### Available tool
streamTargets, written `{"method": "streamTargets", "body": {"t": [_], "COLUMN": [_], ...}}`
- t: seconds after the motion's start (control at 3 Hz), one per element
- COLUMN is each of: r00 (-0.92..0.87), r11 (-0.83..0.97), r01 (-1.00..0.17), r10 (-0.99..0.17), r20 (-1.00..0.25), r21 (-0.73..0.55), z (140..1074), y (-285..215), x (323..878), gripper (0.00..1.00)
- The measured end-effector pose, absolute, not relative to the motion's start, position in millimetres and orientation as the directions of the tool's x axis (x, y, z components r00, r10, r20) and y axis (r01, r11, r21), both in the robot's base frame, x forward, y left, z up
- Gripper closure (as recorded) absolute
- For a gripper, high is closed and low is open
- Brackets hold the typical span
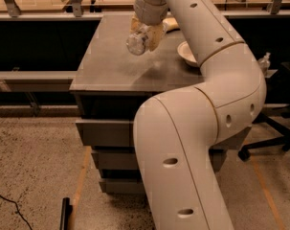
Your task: Pick blue plastic bottle
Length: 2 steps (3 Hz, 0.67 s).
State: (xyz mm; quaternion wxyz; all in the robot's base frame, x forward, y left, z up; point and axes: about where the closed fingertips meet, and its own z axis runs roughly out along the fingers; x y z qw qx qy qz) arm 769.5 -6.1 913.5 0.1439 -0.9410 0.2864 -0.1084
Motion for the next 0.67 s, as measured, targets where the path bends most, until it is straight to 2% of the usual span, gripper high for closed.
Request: {"method": "streamTargets", "body": {"t": [0.67], "r00": [0.725], "r11": [-0.644], "r01": [-0.559], "r10": [-0.685], "r20": [0.070], "r21": [-0.522], "z": [1007], "y": [-40], "x": [724], "gripper": [1.00]}}
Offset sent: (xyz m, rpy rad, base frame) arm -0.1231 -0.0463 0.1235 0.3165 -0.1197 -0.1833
